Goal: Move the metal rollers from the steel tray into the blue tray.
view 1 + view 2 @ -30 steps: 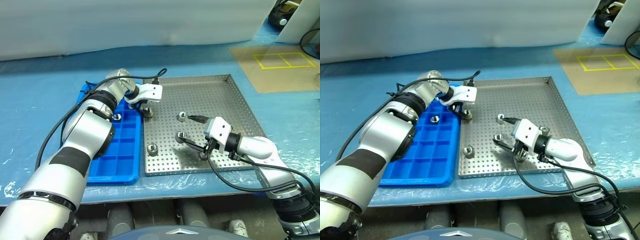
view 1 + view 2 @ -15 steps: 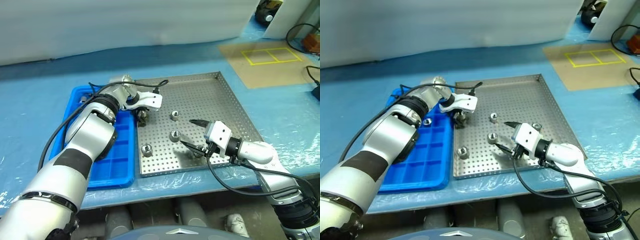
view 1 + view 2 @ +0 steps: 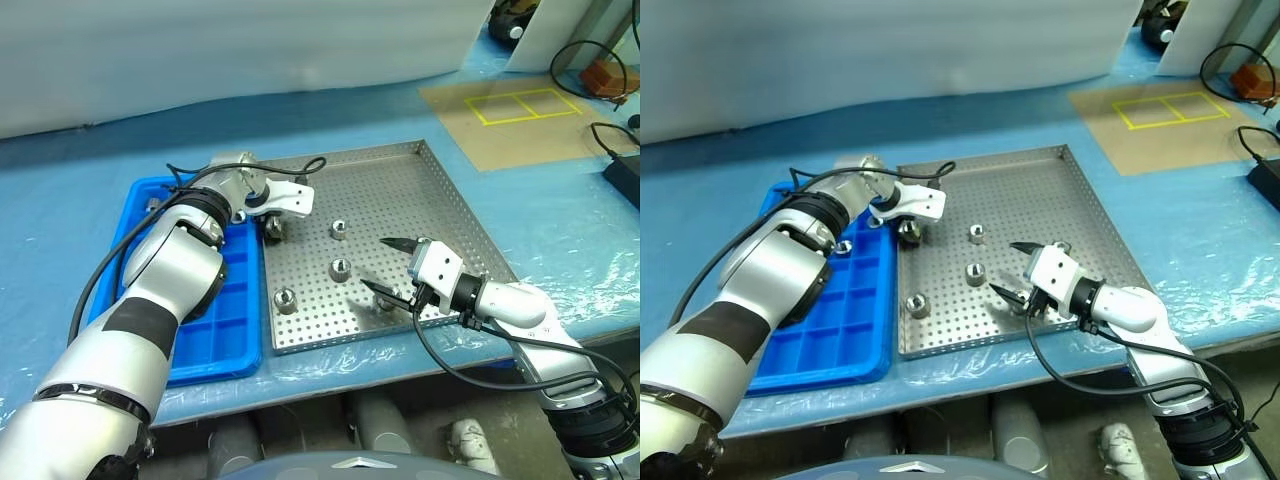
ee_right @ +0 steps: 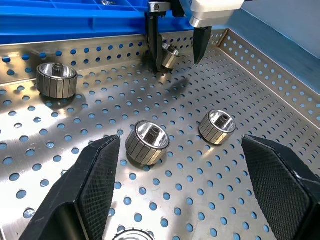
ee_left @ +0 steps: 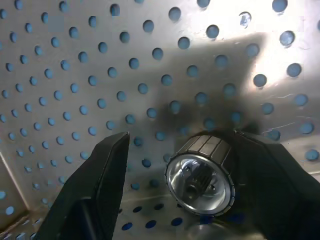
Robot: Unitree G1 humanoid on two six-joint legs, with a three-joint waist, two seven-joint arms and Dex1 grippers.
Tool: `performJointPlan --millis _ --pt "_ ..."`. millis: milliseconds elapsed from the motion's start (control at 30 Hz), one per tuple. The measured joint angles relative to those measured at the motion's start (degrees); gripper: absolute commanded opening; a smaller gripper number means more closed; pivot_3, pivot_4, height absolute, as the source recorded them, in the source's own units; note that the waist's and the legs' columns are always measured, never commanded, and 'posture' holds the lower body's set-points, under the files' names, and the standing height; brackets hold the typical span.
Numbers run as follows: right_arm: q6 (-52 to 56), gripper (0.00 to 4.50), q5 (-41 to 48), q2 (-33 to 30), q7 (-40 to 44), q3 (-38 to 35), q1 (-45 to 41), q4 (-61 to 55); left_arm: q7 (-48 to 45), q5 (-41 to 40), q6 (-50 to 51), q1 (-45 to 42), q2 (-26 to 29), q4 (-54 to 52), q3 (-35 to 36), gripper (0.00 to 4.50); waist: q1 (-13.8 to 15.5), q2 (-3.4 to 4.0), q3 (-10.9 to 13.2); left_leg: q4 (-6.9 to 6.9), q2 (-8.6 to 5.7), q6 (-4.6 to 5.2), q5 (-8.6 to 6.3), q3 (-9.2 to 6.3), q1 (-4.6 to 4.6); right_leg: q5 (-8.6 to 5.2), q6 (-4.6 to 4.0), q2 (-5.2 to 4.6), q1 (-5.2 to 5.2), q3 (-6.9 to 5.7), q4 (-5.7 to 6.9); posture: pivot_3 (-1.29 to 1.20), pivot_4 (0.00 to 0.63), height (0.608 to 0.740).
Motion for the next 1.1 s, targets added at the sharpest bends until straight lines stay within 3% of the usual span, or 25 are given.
performJointPlan --millis 267,367,467,500,867,1100 --pt "-0.58 3.98 -0.28 0.34 -0.04 0.1 -1.02 0.41 -0.48 1.26 1.95 -0.07 0.65 -0.27 -1.2 3.5 -1.29 0.0 0.0 -0.03 0.01 0.0 0.0 -0.01 -0.01 0.0 -0.01 0.01 0.0 -0.04 -0.01 -0.51 0.15 0.74" --pt "-1.02 3.98 -0.41 0.34 -0.02 0.1 -1.06 1.29 -0.48 1.73 2.05 -0.06 0.73 -0.52 -2.12 2.88 -1.48 0.0 0.0 -0.02 0.01 0.0 0.0 -0.01 -0.01 0.0 0.0 0.0 0.0 -0.04 -0.01 -0.51 0.15 0.74" --pt "-1.07 3.98 -0.62 0.36 -0.02 0.25 -1.27 1.41 -0.7 2.14 1.99 0.04 1.19 -0.41 -2.8 1.84 -1.89 -0.01 0.0 -0.02 0.01 0.0 0.0 -0.03 -0.03 0.0 0.0 0.0 0.0 -0.07 -0.01 -0.5 0.15 0.74" --pt "-1.12 3.98 -0.64 0.39 -0.01 0.29 -1.41 1.41 -0.19 2.47 2.05 0.09 1.4 -0.45 -3.04 1.7 -2.03 -0.01 0.01 -0.02 0.01 0.0 0.0 -0.05 -0.05 0.0 0.0 -0.01 0.0 -0.1 -0.01 -0.5 0.15 0.74" --pt "-1.77 3.98 -0.98 0.73 -0.01 0.36 -1.86 1.73 0.19 1.62 2.35 0.14 2.24 -0.39 -1.82 1.7 -2.6 -0.02 0.01 -0.03 0.0 0.03 -0.02 -0.09 -0.13 0.0 -0.01 -0.04 -0.01 -0.19 -0.12 -0.5 0.15 0.74" --pt "-2.21 3.98 -1.19 1.14 0.02 0.53 -2.25 2.16 -5.72 -7.29 3.16 -0.22 1.23 0.55 7.88 1.7 -1.59 -0.04 0.03 -0.02 -0.11 0.28 -0.11 -0.1 -0.37 0.02 -0.05 -0.25 -0.07 -0.3 -0.41 -0.49 0.15 0.74"
